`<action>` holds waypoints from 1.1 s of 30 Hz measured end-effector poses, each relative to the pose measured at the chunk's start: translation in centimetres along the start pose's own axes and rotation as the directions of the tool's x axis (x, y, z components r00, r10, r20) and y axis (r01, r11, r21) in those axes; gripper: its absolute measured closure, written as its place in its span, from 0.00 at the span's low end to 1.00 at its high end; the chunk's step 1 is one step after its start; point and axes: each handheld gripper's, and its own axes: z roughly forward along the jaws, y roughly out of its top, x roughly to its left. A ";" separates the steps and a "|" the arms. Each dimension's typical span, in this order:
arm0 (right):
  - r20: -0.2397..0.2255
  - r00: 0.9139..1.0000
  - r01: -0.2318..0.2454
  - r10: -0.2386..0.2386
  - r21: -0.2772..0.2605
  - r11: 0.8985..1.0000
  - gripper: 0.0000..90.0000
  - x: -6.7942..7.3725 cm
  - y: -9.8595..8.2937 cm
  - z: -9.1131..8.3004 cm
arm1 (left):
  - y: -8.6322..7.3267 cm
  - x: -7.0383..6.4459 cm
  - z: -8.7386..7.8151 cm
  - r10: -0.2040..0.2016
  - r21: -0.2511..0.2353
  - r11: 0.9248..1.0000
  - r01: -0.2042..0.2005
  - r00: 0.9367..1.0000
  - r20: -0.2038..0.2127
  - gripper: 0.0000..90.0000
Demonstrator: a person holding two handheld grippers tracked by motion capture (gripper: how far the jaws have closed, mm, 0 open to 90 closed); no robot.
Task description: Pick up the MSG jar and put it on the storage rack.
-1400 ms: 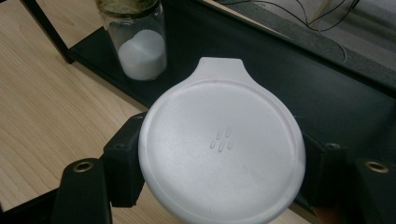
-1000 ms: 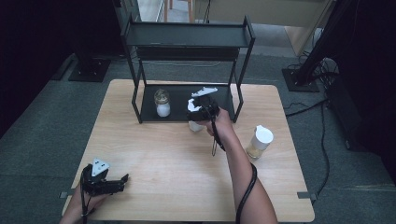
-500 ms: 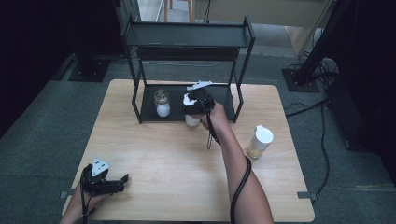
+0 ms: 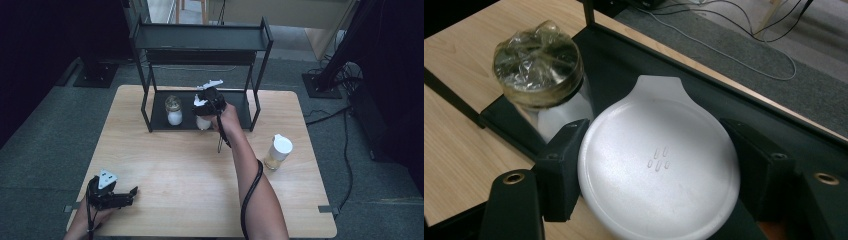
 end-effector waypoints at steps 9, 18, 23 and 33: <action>0.012 1.000 -0.015 0.015 0.013 1.000 0.34 0.0 0.9 1.3 | 0.0 0.0 0.0 0.002 -0.001 1.000 -0.002 1.000 0.001 0.01; 0.006 1.000 -0.024 0.024 0.005 1.000 0.34 -0.2 0.8 1.7 | 0.0 0.0 0.0 0.003 -0.001 1.000 -0.003 1.000 0.003 0.01; -0.012 1.000 -0.017 0.017 -0.009 1.000 0.33 -0.3 0.4 1.5 | 0.0 0.0 0.0 0.003 -0.001 1.000 -0.003 1.000 0.003 0.01; -0.049 0.999 0.004 -0.004 0.001 1.000 0.02 -0.3 -1.1 1.6 | 0.0 0.0 0.0 0.003 -0.001 1.000 -0.003 1.000 0.003 0.01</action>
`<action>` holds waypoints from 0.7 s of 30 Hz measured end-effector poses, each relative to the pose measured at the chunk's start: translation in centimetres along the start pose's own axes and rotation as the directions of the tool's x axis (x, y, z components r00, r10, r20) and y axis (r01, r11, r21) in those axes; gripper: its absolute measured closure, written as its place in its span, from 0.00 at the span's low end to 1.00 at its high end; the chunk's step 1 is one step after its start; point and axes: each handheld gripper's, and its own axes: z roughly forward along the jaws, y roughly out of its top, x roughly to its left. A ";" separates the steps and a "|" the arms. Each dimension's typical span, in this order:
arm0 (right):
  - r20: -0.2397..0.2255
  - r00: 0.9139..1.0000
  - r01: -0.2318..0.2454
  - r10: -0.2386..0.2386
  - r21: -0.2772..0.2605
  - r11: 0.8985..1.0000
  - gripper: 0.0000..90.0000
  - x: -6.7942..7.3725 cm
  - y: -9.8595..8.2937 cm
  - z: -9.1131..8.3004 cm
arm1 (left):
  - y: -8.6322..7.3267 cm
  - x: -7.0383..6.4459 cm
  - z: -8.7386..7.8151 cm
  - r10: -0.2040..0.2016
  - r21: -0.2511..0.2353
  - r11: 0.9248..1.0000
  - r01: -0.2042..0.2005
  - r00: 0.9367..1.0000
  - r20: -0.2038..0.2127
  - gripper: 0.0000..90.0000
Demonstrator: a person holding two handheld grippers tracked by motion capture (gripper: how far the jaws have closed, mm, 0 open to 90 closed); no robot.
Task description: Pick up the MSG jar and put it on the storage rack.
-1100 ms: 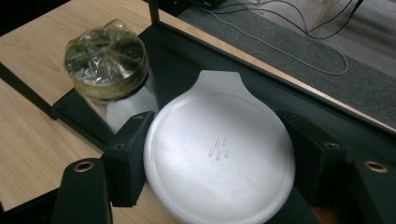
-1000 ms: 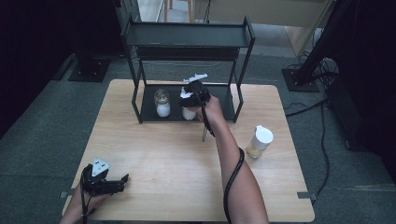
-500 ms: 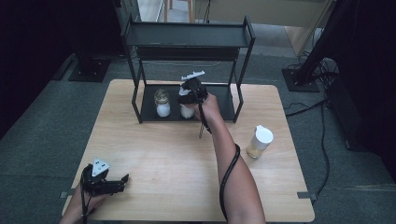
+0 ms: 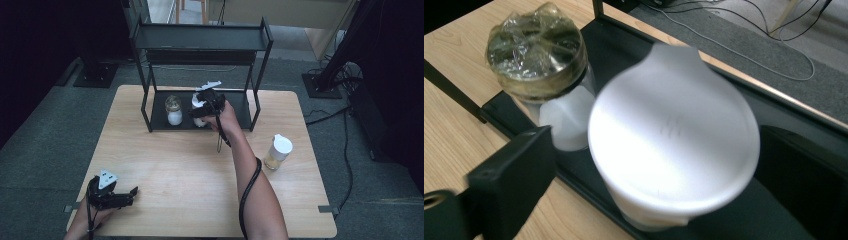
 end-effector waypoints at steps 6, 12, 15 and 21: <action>-0.020 0.997 -0.079 0.079 -0.020 0.997 0.00 -0.3 -1.8 0.2 | 0.0 0.0 0.0 0.003 0.001 1.000 -0.003 1.000 0.003 0.01; -0.018 0.996 -0.088 0.087 -0.022 0.996 0.00 -0.5 -3.8 0.5 | 0.0 0.0 0.0 0.002 0.000 1.000 -0.002 1.000 0.002 0.01; -0.028 0.995 -0.092 0.091 -0.025 0.995 0.00 -0.5 -5.0 0.5 | 0.0 0.0 0.0 0.002 0.000 1.000 -0.002 1.000 0.002 0.01; -0.075 0.992 -0.100 0.099 -0.007 0.995 0.00 -0.3 -7.8 0.7 | 0.0 0.0 0.0 0.001 0.000 1.000 -0.001 1.000 0.003 0.01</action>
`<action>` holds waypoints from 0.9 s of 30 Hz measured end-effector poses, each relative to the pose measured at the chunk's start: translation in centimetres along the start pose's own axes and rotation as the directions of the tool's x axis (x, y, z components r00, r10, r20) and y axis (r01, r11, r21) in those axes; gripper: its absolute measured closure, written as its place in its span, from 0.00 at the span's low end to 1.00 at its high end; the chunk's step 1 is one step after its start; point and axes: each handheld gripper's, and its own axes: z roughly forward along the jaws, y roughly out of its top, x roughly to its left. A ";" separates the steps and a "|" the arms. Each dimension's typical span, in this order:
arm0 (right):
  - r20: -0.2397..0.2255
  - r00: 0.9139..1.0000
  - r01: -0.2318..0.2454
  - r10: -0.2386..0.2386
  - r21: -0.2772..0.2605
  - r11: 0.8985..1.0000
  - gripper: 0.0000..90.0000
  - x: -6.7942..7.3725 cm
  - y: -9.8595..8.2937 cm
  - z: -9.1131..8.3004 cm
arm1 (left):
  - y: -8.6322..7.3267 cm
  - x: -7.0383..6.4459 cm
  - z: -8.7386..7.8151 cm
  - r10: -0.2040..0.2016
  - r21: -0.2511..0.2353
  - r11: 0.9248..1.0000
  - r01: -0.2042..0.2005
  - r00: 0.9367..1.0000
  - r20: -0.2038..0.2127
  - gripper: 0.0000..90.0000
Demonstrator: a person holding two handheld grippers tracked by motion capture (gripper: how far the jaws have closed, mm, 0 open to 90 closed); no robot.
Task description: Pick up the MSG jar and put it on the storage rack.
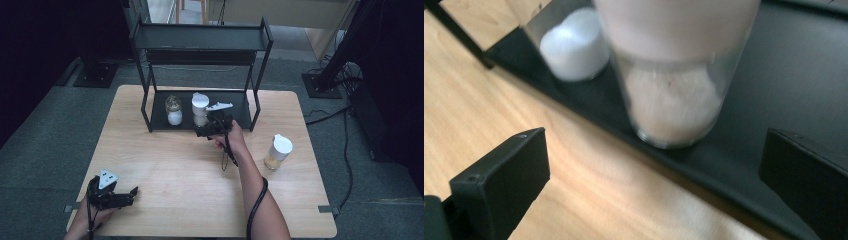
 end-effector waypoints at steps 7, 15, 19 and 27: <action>-0.017 1.000 0.022 -0.022 -0.003 1.000 0.00 0.2 -2.3 -0.3 | 0.0 0.0 0.0 0.000 0.000 1.000 0.000 1.000 0.000 0.01; -0.022 0.998 0.066 -0.065 0.036 0.997 0.00 0.7 -4.6 -0.4 | 0.0 0.0 0.0 -0.001 0.000 1.000 0.001 1.000 -0.001 0.01; -0.031 0.998 0.061 -0.060 0.049 0.997 0.00 0.7 -5.6 -0.2 | 0.0 0.0 0.0 -0.002 0.000 1.000 0.002 1.000 -0.001 0.01; -0.014 0.995 0.104 -0.103 0.058 0.993 0.00 1.4 -6.2 -0.4 | 0.0 0.0 0.0 -0.001 0.000 1.000 0.001 1.000 -0.002 0.01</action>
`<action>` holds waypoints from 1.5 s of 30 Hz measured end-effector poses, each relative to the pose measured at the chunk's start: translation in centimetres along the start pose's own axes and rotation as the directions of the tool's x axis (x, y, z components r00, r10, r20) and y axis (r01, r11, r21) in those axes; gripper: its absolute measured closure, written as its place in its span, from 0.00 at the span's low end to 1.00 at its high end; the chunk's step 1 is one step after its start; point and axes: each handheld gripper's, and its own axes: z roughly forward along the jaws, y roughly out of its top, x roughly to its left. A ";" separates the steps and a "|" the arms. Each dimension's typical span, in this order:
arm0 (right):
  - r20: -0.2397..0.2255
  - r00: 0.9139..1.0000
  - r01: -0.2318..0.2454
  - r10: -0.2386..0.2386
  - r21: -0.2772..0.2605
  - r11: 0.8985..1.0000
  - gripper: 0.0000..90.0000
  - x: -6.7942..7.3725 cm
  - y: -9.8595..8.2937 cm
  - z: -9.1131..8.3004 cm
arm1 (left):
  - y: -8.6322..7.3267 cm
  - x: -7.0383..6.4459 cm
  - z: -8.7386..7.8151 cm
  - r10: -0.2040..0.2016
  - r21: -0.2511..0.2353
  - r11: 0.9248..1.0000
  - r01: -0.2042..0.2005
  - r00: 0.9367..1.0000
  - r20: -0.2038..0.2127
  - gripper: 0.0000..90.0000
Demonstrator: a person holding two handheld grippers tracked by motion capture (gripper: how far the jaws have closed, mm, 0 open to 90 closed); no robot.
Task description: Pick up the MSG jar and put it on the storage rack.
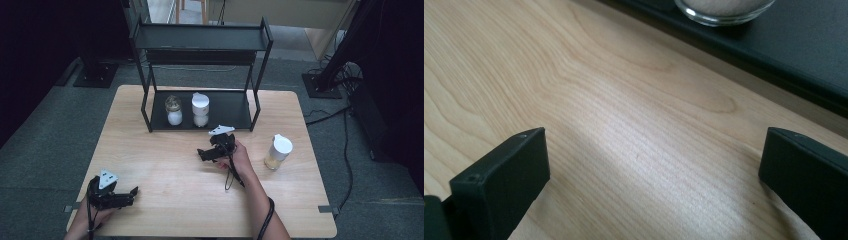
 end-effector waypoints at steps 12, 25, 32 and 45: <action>0.022 0.999 0.030 -0.031 0.015 0.999 0.00 0.7 -0.9 -0.8 | 0.0 0.0 0.0 0.000 -0.002 1.000 0.000 1.000 0.001 0.01; 0.045 0.999 0.009 -0.010 0.014 1.000 0.00 1.1 -3.0 -3.0 | 0.0 0.0 0.0 -0.001 -0.002 1.000 0.001 1.000 0.001 0.01; 0.042 0.999 0.013 -0.014 0.013 1.000 0.00 1.1 -4.2 -4.2 | 0.0 0.0 0.0 -0.001 -0.001 1.000 0.001 1.000 0.001 0.01; 0.040 0.999 0.015 -0.016 0.014 1.000 0.00 1.0 -6.2 -6.3 | 0.0 0.0 0.0 -0.001 -0.002 1.000 0.001 1.000 0.001 0.01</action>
